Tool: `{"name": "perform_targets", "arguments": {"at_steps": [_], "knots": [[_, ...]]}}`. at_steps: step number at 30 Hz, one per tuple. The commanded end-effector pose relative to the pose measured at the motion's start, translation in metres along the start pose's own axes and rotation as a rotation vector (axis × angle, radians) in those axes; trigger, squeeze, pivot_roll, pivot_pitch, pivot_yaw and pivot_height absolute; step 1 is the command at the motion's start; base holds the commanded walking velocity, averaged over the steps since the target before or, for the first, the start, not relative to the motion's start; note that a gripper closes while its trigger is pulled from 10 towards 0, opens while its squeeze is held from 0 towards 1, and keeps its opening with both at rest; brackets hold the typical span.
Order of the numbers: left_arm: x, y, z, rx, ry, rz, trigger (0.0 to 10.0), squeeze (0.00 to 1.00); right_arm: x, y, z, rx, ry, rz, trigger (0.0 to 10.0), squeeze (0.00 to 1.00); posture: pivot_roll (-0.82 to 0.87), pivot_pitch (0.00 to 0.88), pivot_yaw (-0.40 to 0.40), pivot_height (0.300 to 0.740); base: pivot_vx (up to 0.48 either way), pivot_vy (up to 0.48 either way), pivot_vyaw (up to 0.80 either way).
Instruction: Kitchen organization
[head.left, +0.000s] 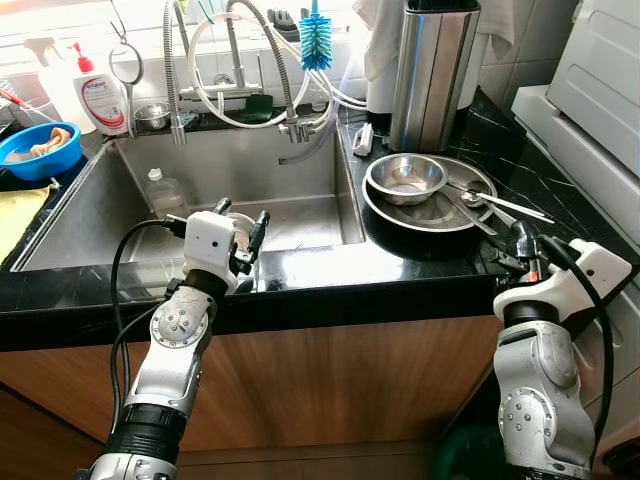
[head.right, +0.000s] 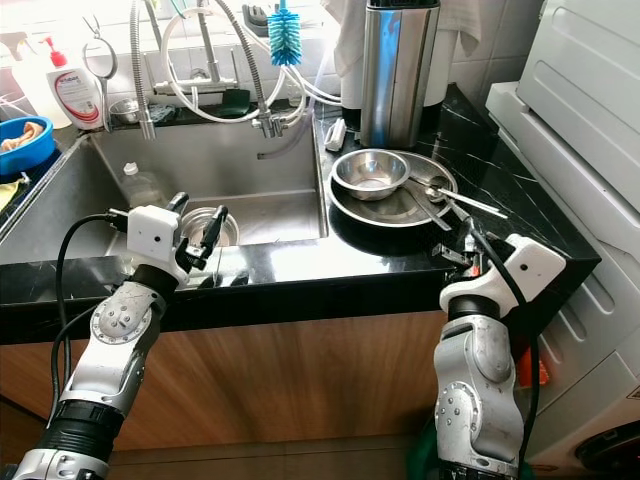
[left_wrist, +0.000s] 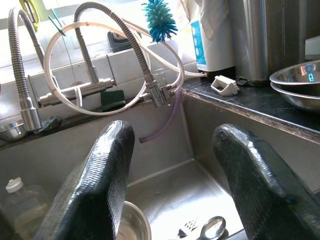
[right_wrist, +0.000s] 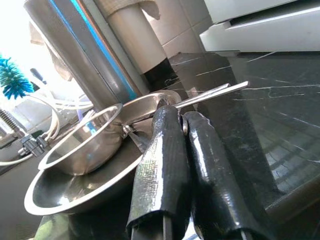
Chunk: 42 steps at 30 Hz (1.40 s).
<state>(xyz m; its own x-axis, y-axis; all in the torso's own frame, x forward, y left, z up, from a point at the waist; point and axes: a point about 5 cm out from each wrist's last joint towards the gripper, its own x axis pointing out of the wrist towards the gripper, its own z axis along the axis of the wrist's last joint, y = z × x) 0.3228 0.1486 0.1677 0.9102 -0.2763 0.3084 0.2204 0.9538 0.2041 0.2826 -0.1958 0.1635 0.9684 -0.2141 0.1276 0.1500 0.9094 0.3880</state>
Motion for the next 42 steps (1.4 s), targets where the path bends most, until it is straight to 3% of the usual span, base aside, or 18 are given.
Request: {"name": "perform_targets", "arguments": {"at_steps": [1,25,42], "knots": [[0.003,0.003,0.005,0.022,-0.017,0.003,10.0,0.0,0.003,0.014,0.01,0.0,-0.026,0.059,10.0,0.0,-0.08,0.0,0.076,0.74,0.0,0.0,0.0],[0.005,0.003,0.005,0.02,-0.022,-0.001,10.0,0.0,0.008,0.021,0.036,-0.065,-0.124,0.063,10.0,0.0,-0.08,0.0,0.08,0.74,0.0,0.0,0.0],[0.005,0.001,0.005,0.014,-0.024,-0.001,10.0,0.0,0.0,0.022,0.049,-0.099,-0.164,0.032,10.0,0.0,-0.08,0.0,0.081,0.74,0.0,0.0,0.0]]}}
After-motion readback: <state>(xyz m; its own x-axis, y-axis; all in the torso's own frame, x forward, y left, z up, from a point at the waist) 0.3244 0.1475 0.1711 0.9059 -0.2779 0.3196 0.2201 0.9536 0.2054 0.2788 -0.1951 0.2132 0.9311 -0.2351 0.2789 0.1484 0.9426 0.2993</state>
